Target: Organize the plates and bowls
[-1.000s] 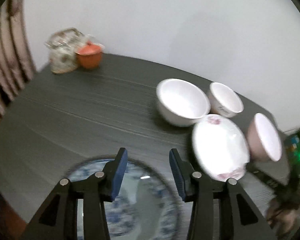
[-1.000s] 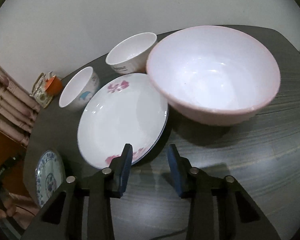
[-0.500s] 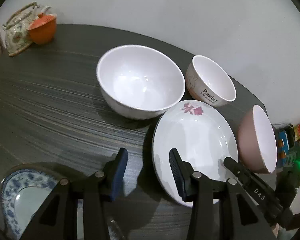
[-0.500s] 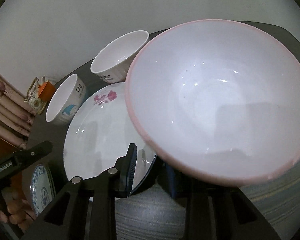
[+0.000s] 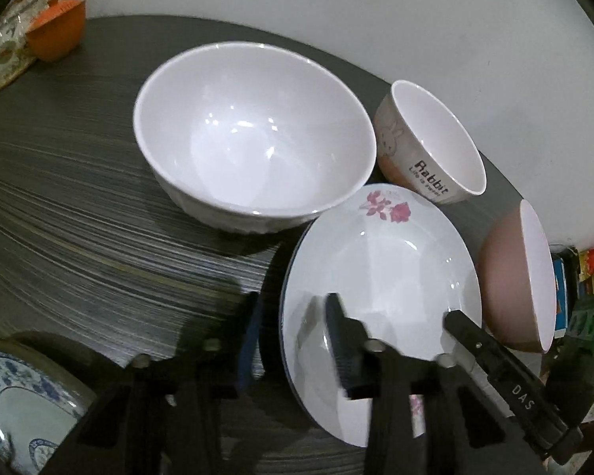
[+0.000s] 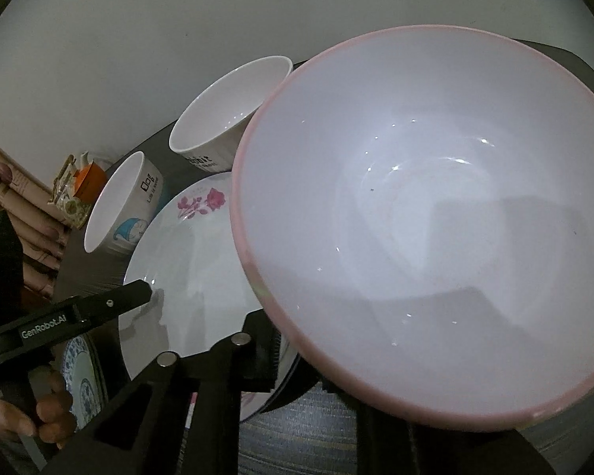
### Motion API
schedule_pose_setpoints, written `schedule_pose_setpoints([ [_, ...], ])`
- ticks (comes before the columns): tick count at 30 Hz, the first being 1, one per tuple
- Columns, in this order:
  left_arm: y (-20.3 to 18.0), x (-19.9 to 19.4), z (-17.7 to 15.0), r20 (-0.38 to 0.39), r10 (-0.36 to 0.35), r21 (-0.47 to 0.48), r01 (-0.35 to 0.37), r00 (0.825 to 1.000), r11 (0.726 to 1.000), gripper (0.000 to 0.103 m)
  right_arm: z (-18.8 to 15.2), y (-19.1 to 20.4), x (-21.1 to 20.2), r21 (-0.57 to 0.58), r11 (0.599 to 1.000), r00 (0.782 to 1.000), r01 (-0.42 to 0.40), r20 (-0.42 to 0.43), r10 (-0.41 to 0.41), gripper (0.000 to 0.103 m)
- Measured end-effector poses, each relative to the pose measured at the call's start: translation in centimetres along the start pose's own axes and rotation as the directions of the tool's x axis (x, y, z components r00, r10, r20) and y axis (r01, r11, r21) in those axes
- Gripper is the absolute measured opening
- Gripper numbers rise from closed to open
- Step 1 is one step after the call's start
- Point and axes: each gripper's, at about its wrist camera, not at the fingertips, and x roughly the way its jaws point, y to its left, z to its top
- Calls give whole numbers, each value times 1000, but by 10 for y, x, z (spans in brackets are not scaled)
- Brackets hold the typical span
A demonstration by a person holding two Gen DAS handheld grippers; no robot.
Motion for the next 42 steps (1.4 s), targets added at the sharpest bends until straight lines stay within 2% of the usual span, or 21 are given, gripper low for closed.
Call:
schedule_pose_setpoints([
  [3, -1, 4, 1, -19, -1, -2, 1, 1000, 1000, 19, 1, -3, -1, 8, 1000, 1000, -11, -6, 11, 12],
  [6, -6, 4, -2, -26, 25, 25, -24, 999, 999, 19, -1, -4, -3, 4, 1000, 1000, -11, -11, 11, 12],
  [14, -11, 0, -29, -81, 31, 36, -28, 996, 999, 19, -12, -9, -12, 31, 999, 999, -12, -50, 13, 12],
  [27, -24, -11, -91, -166, 21, 59, -12, 986, 998, 19, -61, -22, -46, 66, 998, 991, -8, -134, 17, 12],
  [29, -27, -8, -85, -179, 22, 68, -10, 984, 998, 19, -70, -21, -52, 63, 998, 989, -5, -145, 14, 12],
  [36, -32, -15, -107, -202, 31, 86, -14, 979, 996, 19, -100, -24, -67, 94, 996, 983, -11, -180, 28, 12],
  [37, -32, -11, -98, -205, 34, 90, -16, 978, 996, 19, -104, -25, -70, 93, 996, 983, -9, -184, 26, 12],
  [42, -37, -10, -101, -207, 28, 84, -11, 978, 996, 19, -115, -28, -77, 93, 996, 980, -12, -197, 30, 12],
])
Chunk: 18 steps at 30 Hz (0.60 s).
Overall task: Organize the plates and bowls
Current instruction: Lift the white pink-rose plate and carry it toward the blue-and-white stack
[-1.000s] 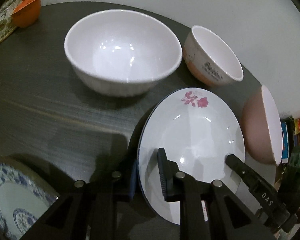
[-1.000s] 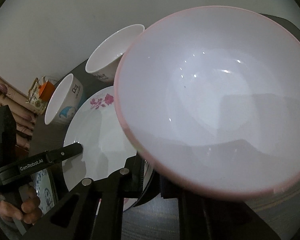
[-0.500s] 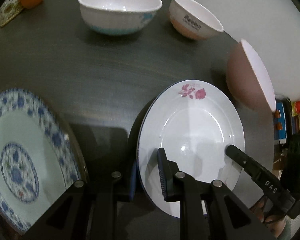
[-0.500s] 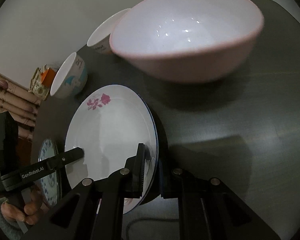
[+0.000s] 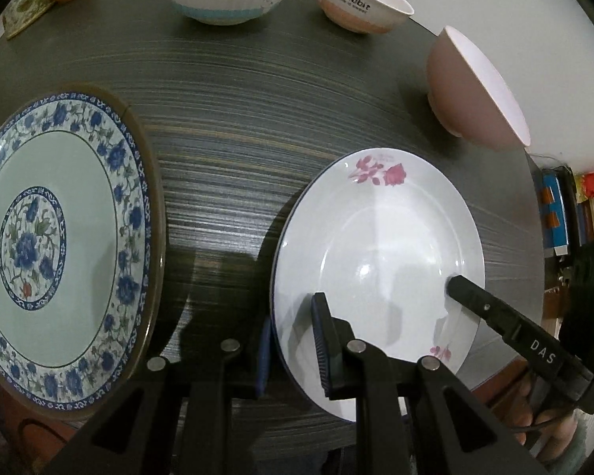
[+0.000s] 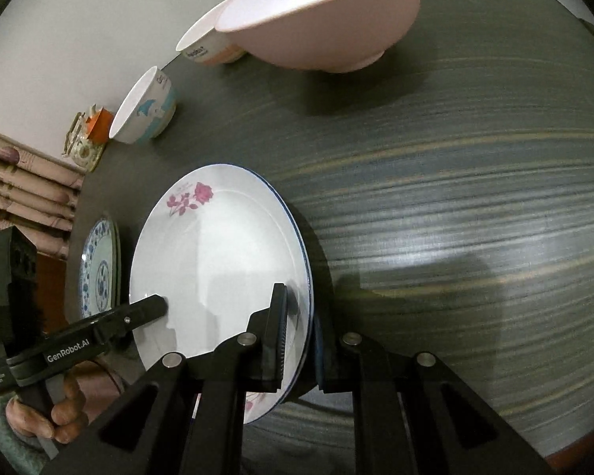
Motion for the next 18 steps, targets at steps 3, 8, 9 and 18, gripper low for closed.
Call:
schedule_pose_setpoints([
  [3, 27, -17, -3, 5, -3, -8, 3, 1000, 1000, 19, -1, 0, 0, 0, 1000, 1000, -1, 1, 1, 12],
  [8, 37, -23, 1, 10, 6, -9, -6, 1000, 1000, 19, -1, 0, 0, -4, 1000, 1000, 2, -3, -2, 14],
  [9, 35, -22, 2, 12, 8, -8, -8, 1000, 1000, 19, 1, 1, 0, -2, 1000, 1000, 1, -5, -1, 14],
  [18, 24, -14, 20, 12, 22, -3, -22, 1000, 1000, 19, 6, -1, 2, 1, 1000, 1000, -3, -11, 3, 14],
])
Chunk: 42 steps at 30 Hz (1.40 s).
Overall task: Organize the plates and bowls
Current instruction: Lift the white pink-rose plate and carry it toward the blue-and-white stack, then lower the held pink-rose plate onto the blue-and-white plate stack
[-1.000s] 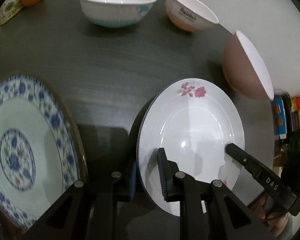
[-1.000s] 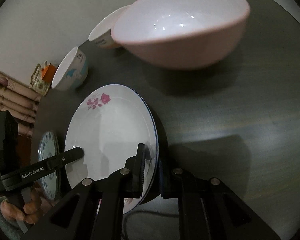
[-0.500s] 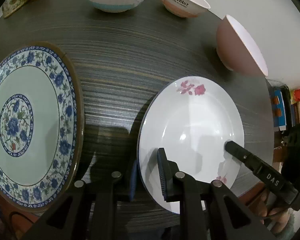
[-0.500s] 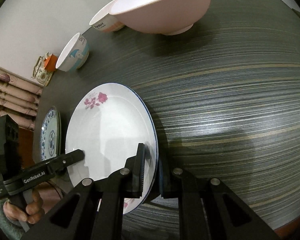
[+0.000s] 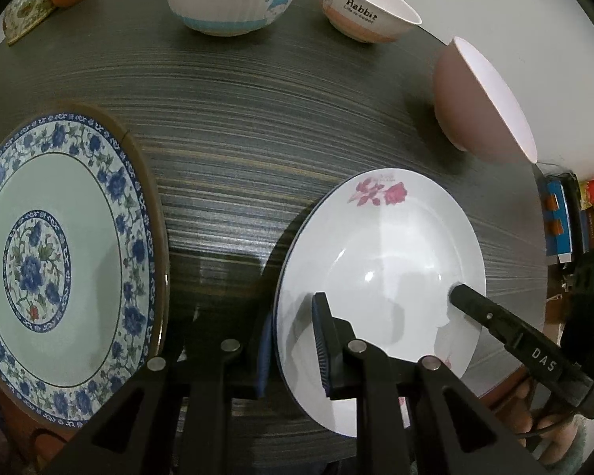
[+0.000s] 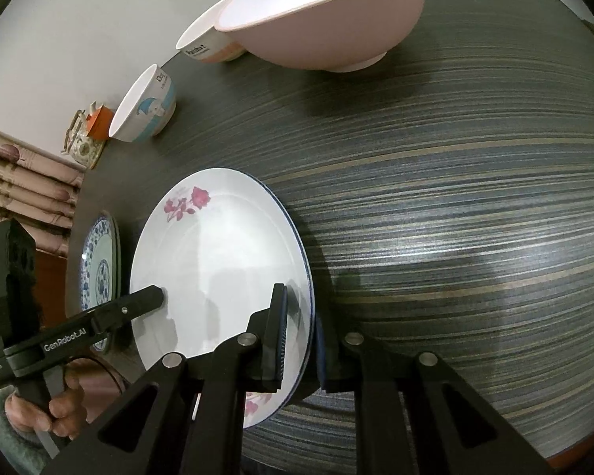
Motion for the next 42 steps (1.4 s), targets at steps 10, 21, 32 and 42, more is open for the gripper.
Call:
schedule_pose_setpoints([
  [10, -10, 8, -7, 10, 8, 9, -8, 1000, 1000, 19, 7, -1, 2, 1, 1000, 1000, -9, 1, 9, 12],
  [21, -9, 0, -12, 27, 5, 13, -6, 1000, 1000, 16, 6, 2, -1, 3, 1000, 1000, -2, 9, 2, 12],
  [32, 5, -32, -12, 88, 10, -14, -8, 996, 1000, 16, 11, 22, -10, -25, 1000, 999, -3, 40, 4, 11],
  [42, 44, -69, -8, 150, 43, -76, -32, 988, 997, 16, 20, 70, -9, -107, 994, 998, -21, 56, 27, 11],
])
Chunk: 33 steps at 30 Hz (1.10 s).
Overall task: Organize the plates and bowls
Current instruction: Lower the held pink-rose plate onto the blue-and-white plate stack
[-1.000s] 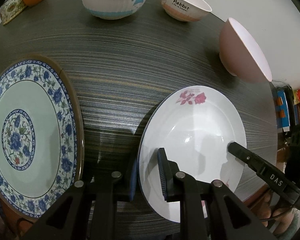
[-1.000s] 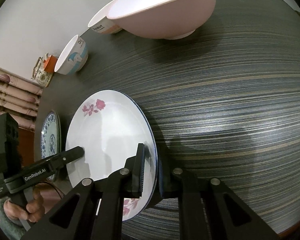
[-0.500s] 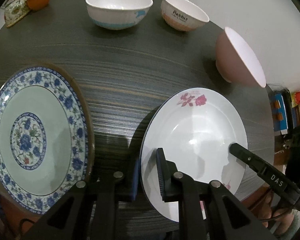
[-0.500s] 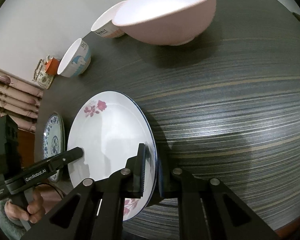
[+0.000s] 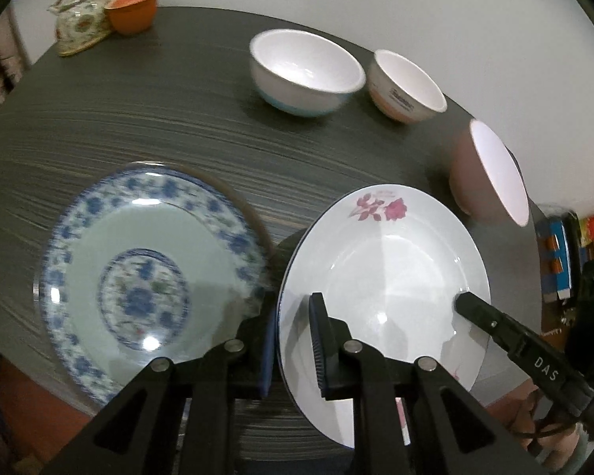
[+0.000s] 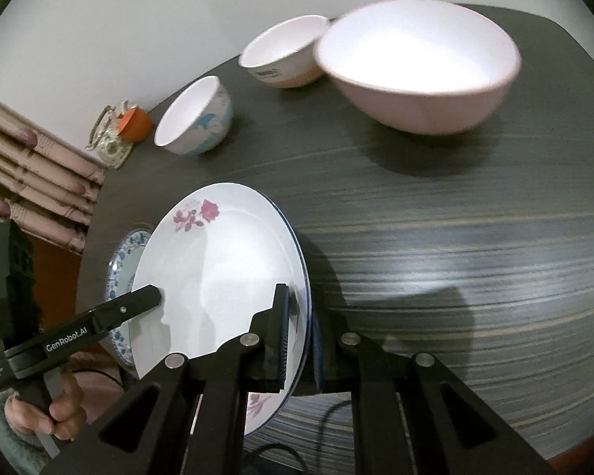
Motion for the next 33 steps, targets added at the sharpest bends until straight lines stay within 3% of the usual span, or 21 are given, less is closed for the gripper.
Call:
schedule_pose_setpoints([
  [15, 80, -44, 2, 72, 71, -118, -62, 995, 991, 16, 9, 84, 31, -110, 992, 997, -65, -36, 61, 11],
  [26, 139, -46, -7, 51, 116, -211, -103, 992, 972, 16, 1, 137, 66, -180, 980, 992, -88, -105, 70, 11],
  [33, 157, -36, -8, 30, 117, -239, -107, 993, 965, 16, -8, 155, 90, -192, 977, 986, -91, -157, 60, 11],
])
